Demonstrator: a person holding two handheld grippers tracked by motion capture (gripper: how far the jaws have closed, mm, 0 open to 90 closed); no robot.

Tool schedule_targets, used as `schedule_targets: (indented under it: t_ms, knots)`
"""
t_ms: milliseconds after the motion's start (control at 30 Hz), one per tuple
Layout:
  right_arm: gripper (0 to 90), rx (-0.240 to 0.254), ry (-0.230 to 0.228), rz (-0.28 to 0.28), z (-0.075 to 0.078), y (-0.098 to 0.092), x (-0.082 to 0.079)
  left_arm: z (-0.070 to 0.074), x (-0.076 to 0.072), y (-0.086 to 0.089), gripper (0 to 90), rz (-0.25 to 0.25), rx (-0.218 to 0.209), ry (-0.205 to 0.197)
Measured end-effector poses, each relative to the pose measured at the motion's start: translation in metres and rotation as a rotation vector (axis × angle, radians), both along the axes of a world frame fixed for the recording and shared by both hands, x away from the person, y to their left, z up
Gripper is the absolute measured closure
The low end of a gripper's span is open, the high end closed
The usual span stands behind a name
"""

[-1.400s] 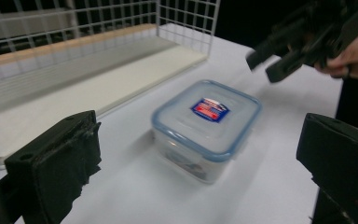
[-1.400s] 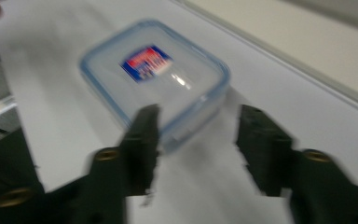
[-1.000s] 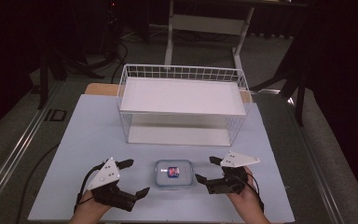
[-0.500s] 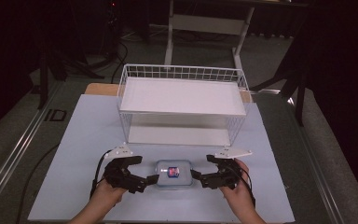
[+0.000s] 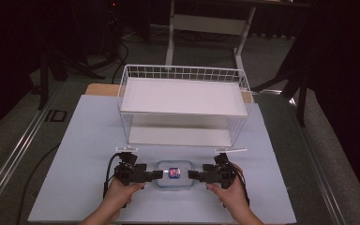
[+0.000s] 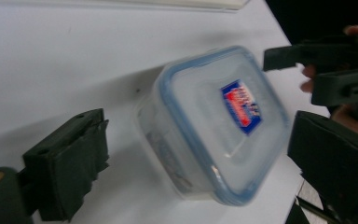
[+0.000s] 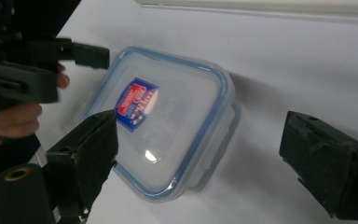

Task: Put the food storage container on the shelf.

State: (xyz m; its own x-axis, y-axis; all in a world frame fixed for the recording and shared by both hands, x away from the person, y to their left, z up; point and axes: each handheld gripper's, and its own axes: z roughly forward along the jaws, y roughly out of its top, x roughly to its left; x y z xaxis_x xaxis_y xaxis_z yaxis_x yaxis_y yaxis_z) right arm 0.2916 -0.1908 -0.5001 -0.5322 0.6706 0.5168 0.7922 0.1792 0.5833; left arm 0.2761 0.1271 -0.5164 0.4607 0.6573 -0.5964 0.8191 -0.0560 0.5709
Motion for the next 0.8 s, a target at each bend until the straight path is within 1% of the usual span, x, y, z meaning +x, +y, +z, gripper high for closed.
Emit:
schedule_targets:
  t_ms: [133, 200, 233, 267, 300, 333, 367, 400, 433, 467, 500, 533, 567, 600, 633, 667, 700, 733, 767, 800]
  knots:
    - [13.9, 0.033, 0.065, -0.018, -0.006, 0.001, 0.003, -0.008, 0.003, -0.005, 6.2, 0.000, -0.019, 0.053]
    - [15.3, 0.044, 0.096, -0.027, -0.009, 0.002, 0.005, -0.011, 0.004, -0.007, 6.8, 0.010, -0.014, 0.075]
    - [15.3, 0.050, 0.113, -0.022, -0.011, 0.004, 0.006, -0.012, 0.005, -0.007, 9.0, 0.010, -0.021, 0.087]
    - [15.4, 0.056, 0.132, -0.021, -0.013, 0.005, 0.006, -0.013, 0.006, -0.007, 12.2, 0.016, -0.019, 0.099]
    - [15.6, 0.076, 0.159, -0.017, -0.015, 0.006, 0.007, -0.015, 0.006, -0.007, 13.7, 0.025, -0.025, 0.115]
    - [16.4, 0.100, 0.192, -0.022, -0.017, 0.006, 0.007, -0.017, 0.007, -0.006, 15.4, 0.018, -0.034, 0.127]
    - [17.3, 0.119, 0.219, -0.026, -0.020, 0.007, 0.008, -0.018, 0.007, -0.007, 15.5, 0.019, -0.024, 0.136]
    - [17.4, 0.120, 0.237, -0.025, -0.021, 0.009, 0.008, -0.019, 0.007, -0.006, 15.7, 0.019, -0.031, 0.142]
    - [18.5, 0.113, 0.244, -0.025, -0.023, 0.010, 0.007, -0.020, 0.007, -0.006, 15.9, 0.027, -0.044, 0.154]
    - [21.2, 0.116, 0.258, -0.024, -0.024, 0.012, 0.007, -0.021, 0.007, -0.006, 16.7, 0.025, -0.050, 0.159]
    - [21.5, 0.117, 0.266, -0.023, -0.025, 0.012, 0.007, -0.021, 0.007, -0.007, 19.9, 0.026, -0.046, 0.158]
    - [21.5, 0.117, 0.266, -0.023, -0.025, 0.012, 0.007, -0.021, 0.007, -0.007, 20.2, 0.026, -0.046, 0.158]
    - [25.9, 0.116, 0.270, -0.028, -0.026, 0.014, 0.007, -0.021, 0.007, -0.008, 21.7, 0.024, -0.056, 0.163]
    - [28.4, 0.115, 0.268, -0.029, -0.026, 0.014, 0.007, -0.021, 0.007, -0.009, 23.0, 0.025, -0.057, 0.163]
    - [28.4, 0.115, 0.268, -0.029, -0.026, 0.014, 0.007, -0.021, 0.007, -0.009, 24.4, 0.025, -0.057, 0.163]
    - [30.2, 0.116, 0.262, -0.035, -0.024, 0.014, 0.006, -0.019, 0.006, -0.010, 27.1, 0.018, -0.062, 0.161]
    - [34.6, 0.109, 0.257, -0.034, -0.024, 0.014, 0.006, -0.019, 0.006, -0.011, 29.9, 0.006, -0.068, 0.161]
    - [37.8, 0.103, 0.256, -0.046, -0.024, 0.013, 0.006, -0.018, 0.005, -0.013, 31.3, 0.006, -0.060, 0.160]
    - [38.2, 0.112, 0.267, -0.054, -0.025, 0.011, 0.006, -0.017, 0.005, -0.014, 31.0, -0.003, -0.047, 0.153]
    - [38.4, 0.110, 0.271, -0.053, -0.025, 0.011, 0.006, -0.016, 0.005, -0.014, 31.1, -0.015, -0.044, 0.156]
